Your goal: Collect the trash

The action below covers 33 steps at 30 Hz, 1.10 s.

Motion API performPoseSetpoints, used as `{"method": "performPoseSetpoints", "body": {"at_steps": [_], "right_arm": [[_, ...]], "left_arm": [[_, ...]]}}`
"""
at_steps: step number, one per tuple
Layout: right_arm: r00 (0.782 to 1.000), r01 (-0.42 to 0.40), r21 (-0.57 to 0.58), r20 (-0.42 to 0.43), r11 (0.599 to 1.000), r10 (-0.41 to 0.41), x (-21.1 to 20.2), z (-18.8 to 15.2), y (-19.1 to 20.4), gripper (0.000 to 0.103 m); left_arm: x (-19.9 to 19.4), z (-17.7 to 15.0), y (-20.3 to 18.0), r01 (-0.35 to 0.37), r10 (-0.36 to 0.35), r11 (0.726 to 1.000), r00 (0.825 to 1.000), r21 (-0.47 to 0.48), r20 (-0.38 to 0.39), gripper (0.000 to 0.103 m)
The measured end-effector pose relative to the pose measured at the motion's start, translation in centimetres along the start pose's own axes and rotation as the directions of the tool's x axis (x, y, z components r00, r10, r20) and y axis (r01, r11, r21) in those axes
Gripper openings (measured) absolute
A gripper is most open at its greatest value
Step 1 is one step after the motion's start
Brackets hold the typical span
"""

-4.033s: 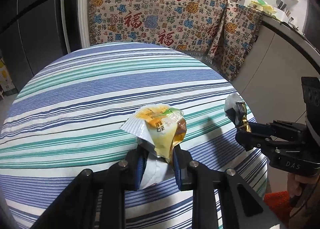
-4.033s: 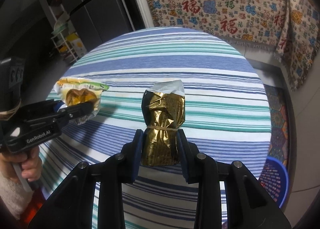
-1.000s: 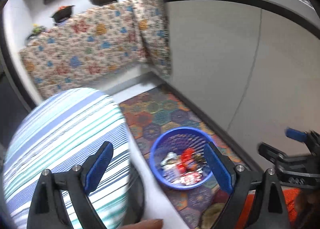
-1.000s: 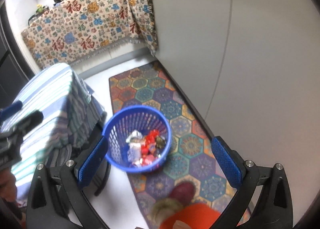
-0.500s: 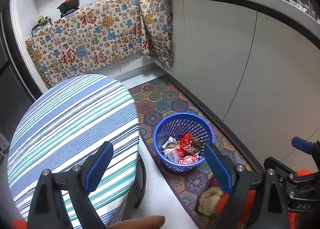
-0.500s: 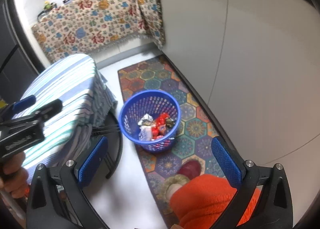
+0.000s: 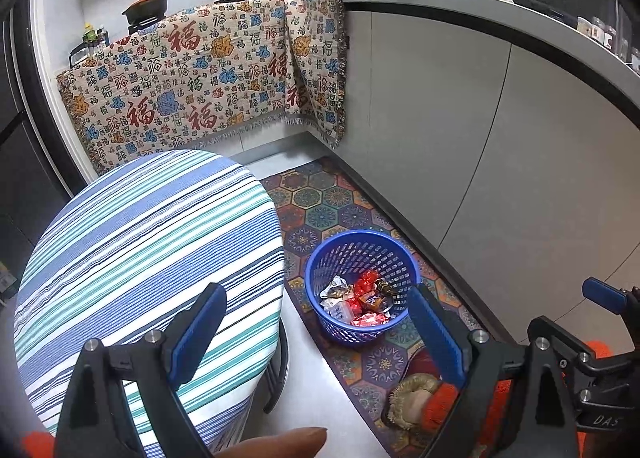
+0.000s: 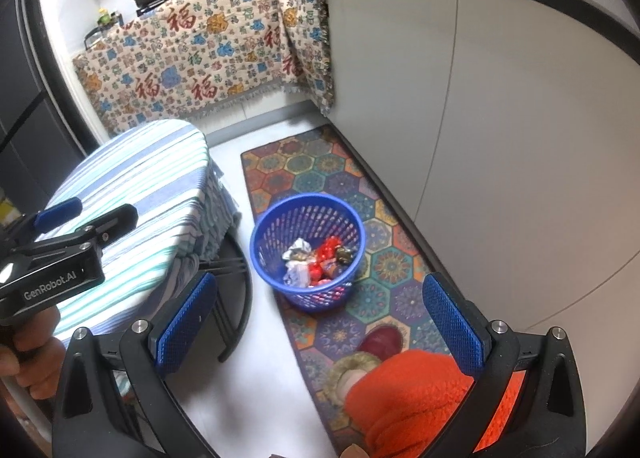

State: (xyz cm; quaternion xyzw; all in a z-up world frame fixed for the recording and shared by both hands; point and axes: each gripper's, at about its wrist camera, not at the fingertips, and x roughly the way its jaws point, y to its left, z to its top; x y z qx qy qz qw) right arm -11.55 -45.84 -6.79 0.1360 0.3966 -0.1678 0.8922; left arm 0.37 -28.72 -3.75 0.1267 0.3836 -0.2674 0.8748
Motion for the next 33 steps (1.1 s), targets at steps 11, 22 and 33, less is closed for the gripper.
{"method": "performPoseSetpoints", "body": {"at_steps": [11,22,33], "right_arm": [[1.0,-0.001,-0.017,-0.008,1.0,0.001,-0.22,-0.03,0.64,0.103],[1.0,-0.01,-0.026,-0.011,1.0,0.01,-0.31,0.13,0.77,0.103],[1.0,-0.001,-0.026,-0.019,1.0,0.001,-0.19,-0.02,0.71,0.103]], "left_arm": [[-0.28,-0.24,-0.25,0.001,0.0,1.0,1.0,0.005,-0.006,0.094],[-0.16,-0.13,-0.3,0.006,-0.006,1.0,1.0,0.008,-0.012,0.093],[-0.02,-0.01,-0.39,0.005,-0.004,1.0,1.0,0.007,-0.015,0.093]]}}
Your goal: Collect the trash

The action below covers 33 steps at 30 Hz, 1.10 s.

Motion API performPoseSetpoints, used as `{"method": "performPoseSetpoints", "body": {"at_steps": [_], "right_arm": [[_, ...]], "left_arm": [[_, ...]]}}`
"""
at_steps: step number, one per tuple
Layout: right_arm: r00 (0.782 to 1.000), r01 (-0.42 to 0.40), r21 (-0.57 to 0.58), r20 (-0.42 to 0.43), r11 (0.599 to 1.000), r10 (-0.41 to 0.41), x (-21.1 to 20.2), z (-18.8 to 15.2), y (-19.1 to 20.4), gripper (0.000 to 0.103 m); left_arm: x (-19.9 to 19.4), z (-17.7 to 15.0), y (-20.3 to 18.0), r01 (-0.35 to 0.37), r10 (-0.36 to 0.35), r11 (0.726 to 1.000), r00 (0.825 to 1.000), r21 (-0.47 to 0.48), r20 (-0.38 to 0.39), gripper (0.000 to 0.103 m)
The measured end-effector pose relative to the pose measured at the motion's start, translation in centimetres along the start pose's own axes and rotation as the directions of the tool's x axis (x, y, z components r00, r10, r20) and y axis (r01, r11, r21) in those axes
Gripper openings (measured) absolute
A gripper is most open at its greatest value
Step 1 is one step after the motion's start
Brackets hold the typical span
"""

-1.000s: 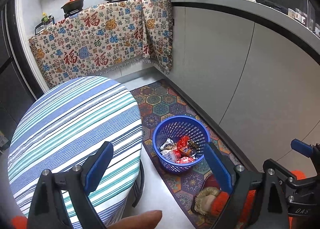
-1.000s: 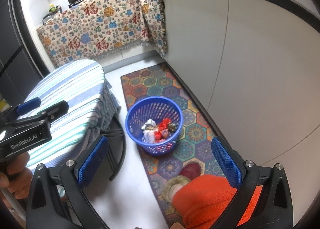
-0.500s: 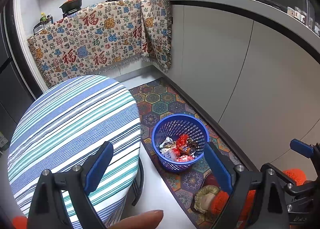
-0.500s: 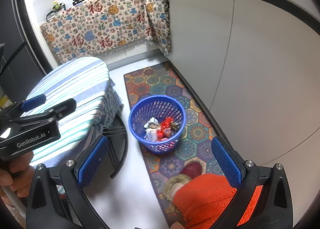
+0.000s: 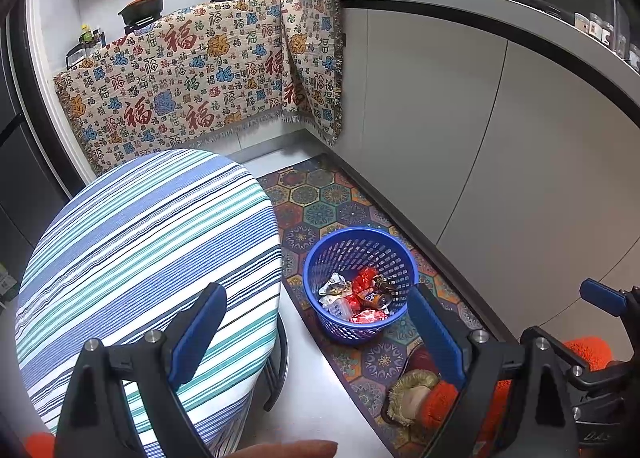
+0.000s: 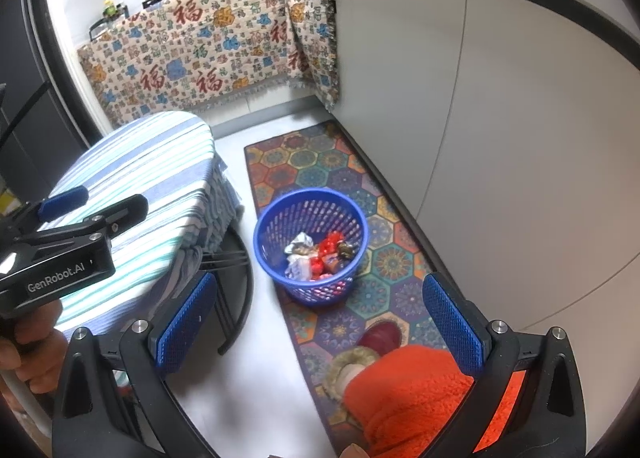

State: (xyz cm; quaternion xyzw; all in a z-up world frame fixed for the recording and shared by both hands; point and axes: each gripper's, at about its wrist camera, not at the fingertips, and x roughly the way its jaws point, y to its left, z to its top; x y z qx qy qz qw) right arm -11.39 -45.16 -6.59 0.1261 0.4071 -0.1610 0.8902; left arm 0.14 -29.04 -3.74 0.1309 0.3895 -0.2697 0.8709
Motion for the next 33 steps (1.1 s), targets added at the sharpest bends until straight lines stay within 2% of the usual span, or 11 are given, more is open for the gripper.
{"method": "performPoseSetpoints", "body": {"at_steps": [33], "right_arm": [[1.0,0.014,0.025,-0.021,1.0,-0.014,0.72,-0.39,0.2,0.103]], "left_arm": [[0.48,0.14,-0.18,-0.002,0.002,1.0,1.0,0.001,-0.006,0.093]]}}
